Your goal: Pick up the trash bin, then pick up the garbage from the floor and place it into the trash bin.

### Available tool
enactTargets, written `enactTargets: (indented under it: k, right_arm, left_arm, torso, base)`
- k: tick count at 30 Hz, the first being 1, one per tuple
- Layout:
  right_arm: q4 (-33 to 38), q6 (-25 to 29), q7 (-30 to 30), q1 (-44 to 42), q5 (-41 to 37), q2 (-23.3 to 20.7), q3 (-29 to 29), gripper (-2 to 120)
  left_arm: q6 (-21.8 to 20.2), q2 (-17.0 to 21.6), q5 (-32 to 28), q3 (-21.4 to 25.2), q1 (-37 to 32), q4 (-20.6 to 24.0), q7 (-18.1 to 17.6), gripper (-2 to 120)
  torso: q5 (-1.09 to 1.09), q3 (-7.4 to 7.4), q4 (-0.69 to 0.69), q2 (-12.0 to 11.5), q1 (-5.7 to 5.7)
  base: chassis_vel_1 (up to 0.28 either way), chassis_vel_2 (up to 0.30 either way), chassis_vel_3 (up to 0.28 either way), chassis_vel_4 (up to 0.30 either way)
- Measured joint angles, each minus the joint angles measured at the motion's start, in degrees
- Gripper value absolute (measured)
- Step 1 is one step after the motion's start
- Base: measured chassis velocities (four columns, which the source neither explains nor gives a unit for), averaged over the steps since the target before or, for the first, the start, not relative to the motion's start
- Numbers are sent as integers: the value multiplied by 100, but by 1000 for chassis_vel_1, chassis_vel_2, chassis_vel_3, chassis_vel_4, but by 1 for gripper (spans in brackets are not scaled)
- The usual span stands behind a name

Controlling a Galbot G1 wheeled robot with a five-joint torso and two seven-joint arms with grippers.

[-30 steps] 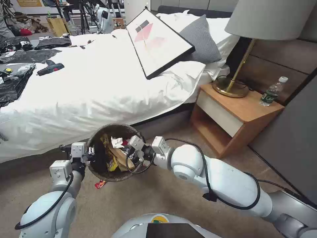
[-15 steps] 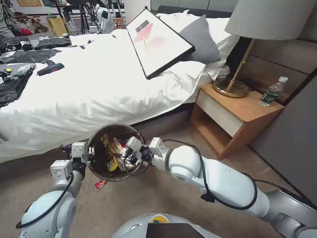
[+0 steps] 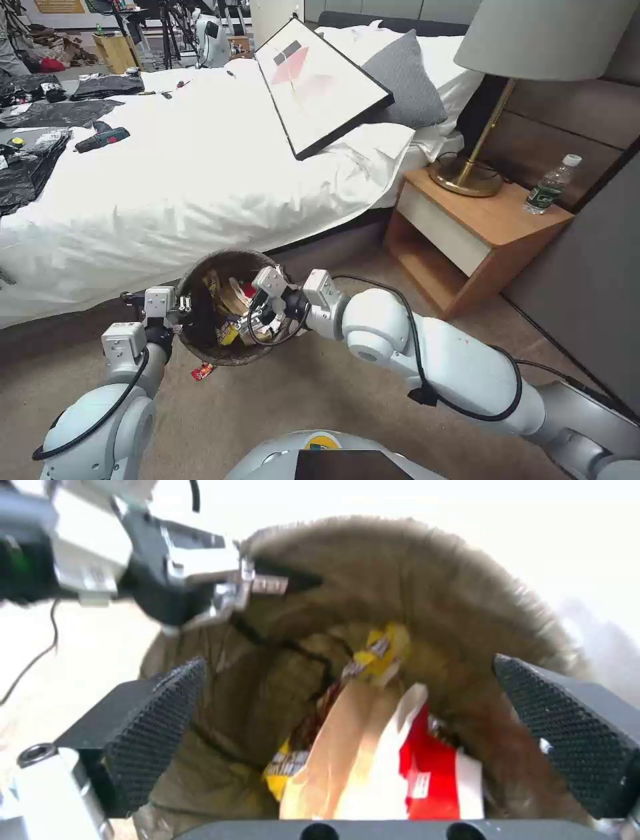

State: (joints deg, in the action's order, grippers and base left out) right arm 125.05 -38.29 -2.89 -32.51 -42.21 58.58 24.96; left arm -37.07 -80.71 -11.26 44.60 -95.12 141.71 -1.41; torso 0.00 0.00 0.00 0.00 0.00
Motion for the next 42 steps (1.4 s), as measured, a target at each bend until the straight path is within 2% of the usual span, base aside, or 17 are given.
enactTargets:
  k: [11,16,20,28,29,31,34,35,42]
  right_arm:
    - [414,81,-102,22,-487,-136,-624,100]
    - [621,134,-123,-47,-716,-277,-1205,100]
    - [680,254,-168,-322,-749,-443,-1766,100]
    - [682,560,-471,-749,-700,-596,-2159,100]
    - [697,755,-551,-1102,-594,-631,-2382,100]
    - [724,806,-547,-1318,-536,-644,-2535,100]
    - [803,964,-451,-1997,-336,-678,-3008,100]
    - [803,964,-451,-1997,-336,-678,-3008,100]
    - [907,1395,-330,-3148,265,-573,-3999,100]
  left_arm:
    - [0,-9,-3,13,5,-4,1,3]
    - [0,-9,-6,24,12,-5,-1,3]
    - [0,-10,-15,38,9,-4,-2,3]
    - [0,-10,-31,55,-1,16,-2,3]
    - [-1,-9,-49,78,-13,37,-3,3]
    - [-2,-8,-58,88,-16,49,-3,3]
    - [-6,-7,-76,113,-41,75,-5,3]
    - [-6,-7,-76,113,-41,75,-5,3]
    - [-14,-7,-93,129,-60,89,-6,3]
  torso:
    - [0,0,0,0,0]
    - [1,0,0,0,0]
    - [1,0,0,0,0]
    - [1,0,0,0,0]
    - [1,0,0,0,0]
    - [1,0,3,0,0]
    - [1,0,-1,0,0]
    - [1,0,-1,0,0]
    - [1,0,0,0,0]
  base:
    - [0,0,0,0]
    - [0,0,0,0]
    - [0,0,0,0]
    - [0,0,0,0]
    - [0,0,0,0]
    - [0,0,0,0]
    - [0,0,0,0]
    - [0,0,0,0]
    - [0,0,0,0]
